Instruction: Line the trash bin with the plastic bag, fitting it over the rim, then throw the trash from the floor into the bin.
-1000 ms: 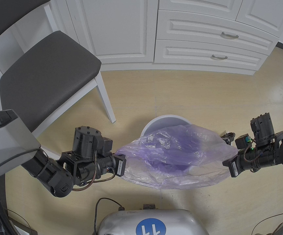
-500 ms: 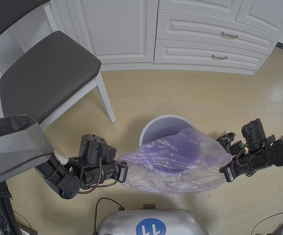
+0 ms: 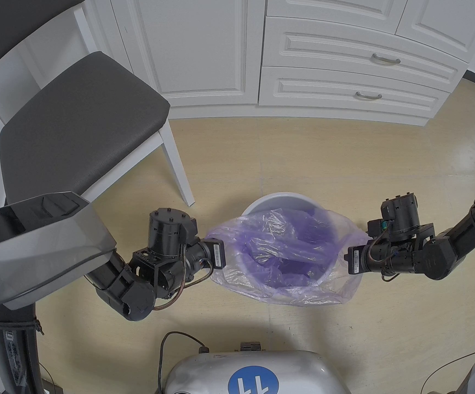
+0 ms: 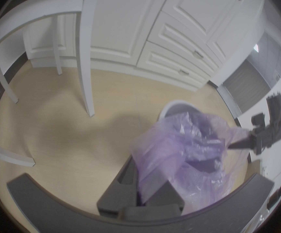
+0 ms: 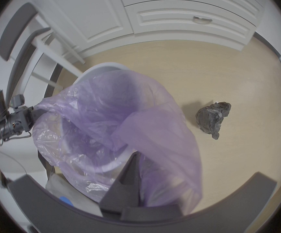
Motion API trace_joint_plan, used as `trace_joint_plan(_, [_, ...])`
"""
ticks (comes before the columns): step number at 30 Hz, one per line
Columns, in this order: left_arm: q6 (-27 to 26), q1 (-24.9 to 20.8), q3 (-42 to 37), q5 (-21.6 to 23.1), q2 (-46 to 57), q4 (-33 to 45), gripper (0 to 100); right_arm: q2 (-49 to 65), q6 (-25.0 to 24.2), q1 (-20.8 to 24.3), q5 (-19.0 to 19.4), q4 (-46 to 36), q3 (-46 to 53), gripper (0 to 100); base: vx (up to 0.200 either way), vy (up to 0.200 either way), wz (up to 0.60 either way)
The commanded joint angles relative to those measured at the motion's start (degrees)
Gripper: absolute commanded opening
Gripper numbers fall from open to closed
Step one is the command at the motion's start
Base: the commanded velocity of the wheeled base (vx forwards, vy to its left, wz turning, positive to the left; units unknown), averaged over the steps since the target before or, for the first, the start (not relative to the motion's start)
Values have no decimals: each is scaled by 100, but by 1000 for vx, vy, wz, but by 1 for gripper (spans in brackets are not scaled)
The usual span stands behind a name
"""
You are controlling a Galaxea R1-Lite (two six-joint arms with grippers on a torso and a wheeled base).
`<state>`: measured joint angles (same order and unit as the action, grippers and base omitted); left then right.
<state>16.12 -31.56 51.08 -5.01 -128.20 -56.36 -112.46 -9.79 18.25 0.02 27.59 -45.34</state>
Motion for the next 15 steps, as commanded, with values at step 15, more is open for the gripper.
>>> trace_joint_plan(15, [-618,36,-529,334,409,591,0,136,478,-93,-64,-140,289,0,0,0,0])
